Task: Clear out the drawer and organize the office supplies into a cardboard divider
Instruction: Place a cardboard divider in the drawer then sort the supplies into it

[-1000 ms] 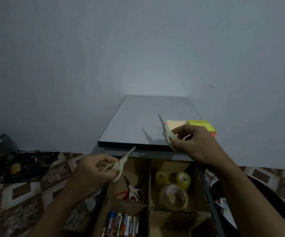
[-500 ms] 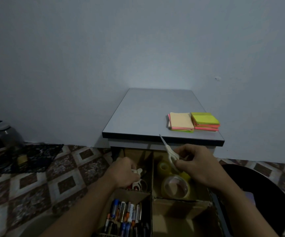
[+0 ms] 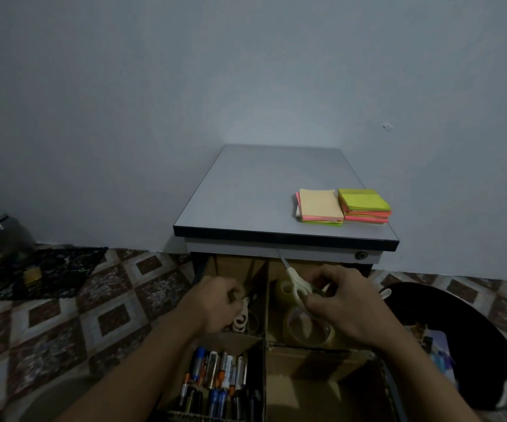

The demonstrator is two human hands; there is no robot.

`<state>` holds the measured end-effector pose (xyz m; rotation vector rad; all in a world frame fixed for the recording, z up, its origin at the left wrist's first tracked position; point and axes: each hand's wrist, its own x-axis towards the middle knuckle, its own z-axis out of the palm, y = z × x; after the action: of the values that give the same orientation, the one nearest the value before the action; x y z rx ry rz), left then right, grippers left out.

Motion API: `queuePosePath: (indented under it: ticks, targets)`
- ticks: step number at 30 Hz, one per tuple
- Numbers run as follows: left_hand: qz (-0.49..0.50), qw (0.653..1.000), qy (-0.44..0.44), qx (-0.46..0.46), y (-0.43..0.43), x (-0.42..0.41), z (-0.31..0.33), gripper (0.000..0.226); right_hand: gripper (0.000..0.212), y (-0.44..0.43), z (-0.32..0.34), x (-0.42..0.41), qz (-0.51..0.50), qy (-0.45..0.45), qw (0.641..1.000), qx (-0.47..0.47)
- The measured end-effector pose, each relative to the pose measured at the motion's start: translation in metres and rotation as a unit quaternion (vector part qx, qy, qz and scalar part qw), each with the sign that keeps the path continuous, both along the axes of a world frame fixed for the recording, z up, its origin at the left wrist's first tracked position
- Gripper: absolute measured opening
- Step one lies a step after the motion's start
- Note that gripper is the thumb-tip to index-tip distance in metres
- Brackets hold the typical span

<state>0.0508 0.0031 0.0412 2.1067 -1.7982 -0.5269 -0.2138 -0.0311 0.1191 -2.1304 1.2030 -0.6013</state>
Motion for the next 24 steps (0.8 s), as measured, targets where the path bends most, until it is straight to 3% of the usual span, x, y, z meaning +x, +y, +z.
queuePosePath:
  ticks: [3,5,10,16,24]
  targets:
    - [0.033,0.988,0.054,-0.139,0.021,0.013,0.006,0.020,0.017,0.005,-0.001,0.013,0.012,0.011,1.000,0.004]
    - [0.073,0.978,0.071,-0.181,0.030,0.022,0.012,0.017,0.016,0.006,-0.005,0.027,0.014,0.044,0.999,-0.017]
    - [0.134,0.977,0.110,-0.121,0.035,0.039,0.014,0.027,0.034,0.007,-0.022,0.074,0.045,0.086,0.995,0.013]
    - [0.134,0.976,0.124,-0.122,0.040,0.042,0.007,0.030,0.011,-0.006,-0.036,0.119,0.089,0.187,0.978,-0.037]
    - [0.136,0.974,0.153,-0.093,0.041,0.047,0.001,0.035,0.025,-0.010,-0.055,0.137,0.112,0.343,0.929,-0.077]
